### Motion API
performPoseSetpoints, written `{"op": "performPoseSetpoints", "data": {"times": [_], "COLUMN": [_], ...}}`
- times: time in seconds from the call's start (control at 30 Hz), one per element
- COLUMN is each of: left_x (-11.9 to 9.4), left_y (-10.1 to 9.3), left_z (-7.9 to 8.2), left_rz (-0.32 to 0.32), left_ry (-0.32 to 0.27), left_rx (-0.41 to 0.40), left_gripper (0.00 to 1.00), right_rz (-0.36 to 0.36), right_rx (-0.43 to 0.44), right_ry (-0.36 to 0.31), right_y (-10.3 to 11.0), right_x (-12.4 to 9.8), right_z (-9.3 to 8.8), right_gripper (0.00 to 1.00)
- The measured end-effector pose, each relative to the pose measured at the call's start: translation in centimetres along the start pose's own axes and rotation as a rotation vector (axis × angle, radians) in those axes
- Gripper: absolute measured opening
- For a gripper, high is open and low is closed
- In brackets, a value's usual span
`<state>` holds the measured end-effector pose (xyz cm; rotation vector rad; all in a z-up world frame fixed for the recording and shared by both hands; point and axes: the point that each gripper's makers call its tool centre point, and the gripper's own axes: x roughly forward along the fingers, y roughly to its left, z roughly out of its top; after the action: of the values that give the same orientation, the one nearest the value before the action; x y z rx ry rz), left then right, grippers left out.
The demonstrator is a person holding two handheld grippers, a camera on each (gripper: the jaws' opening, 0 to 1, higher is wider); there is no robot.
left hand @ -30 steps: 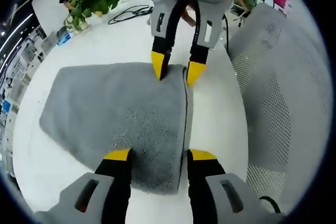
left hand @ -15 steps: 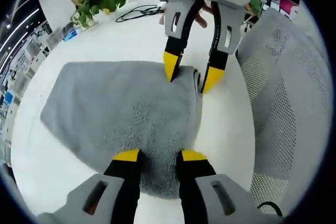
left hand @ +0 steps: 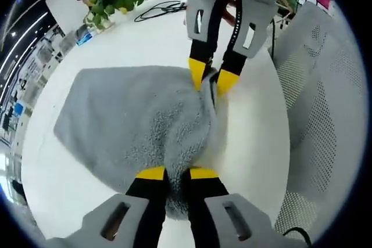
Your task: Fold the towel on the table until its edges align and the towel forms a compact rectangular stack.
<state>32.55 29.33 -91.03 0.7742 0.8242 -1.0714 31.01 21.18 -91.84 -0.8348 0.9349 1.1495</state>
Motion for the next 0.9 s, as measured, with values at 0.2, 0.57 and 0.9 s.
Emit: {"op": "performPoseSetpoints", "data": {"times": [0.2,0.57,0.9], "left_x": [-1.3,-5.4,-8.1], "left_y": [-1.0,-2.0,-1.3], "left_z": [-0.7,0.9,3.1], "left_rz": [-0.103,-0.139,-0.145], "left_ry": [-0.05,-0.098,-0.149], "left_rx": [-0.218,-0.166,-0.173], "left_gripper": [0.09,0.09,0.09], "right_rz": [0.038,0.096,0.087], "right_rx": [0.0,0.083,0.047], "right_ry": [-0.032,-0.112,-0.172], "right_y": [2.7,3.6,3.1], "right_x": [-1.1,-4.4,-7.5], "right_z": [0.4,1.7,2.8], "right_gripper": [0.07,0.07,0.07]}}
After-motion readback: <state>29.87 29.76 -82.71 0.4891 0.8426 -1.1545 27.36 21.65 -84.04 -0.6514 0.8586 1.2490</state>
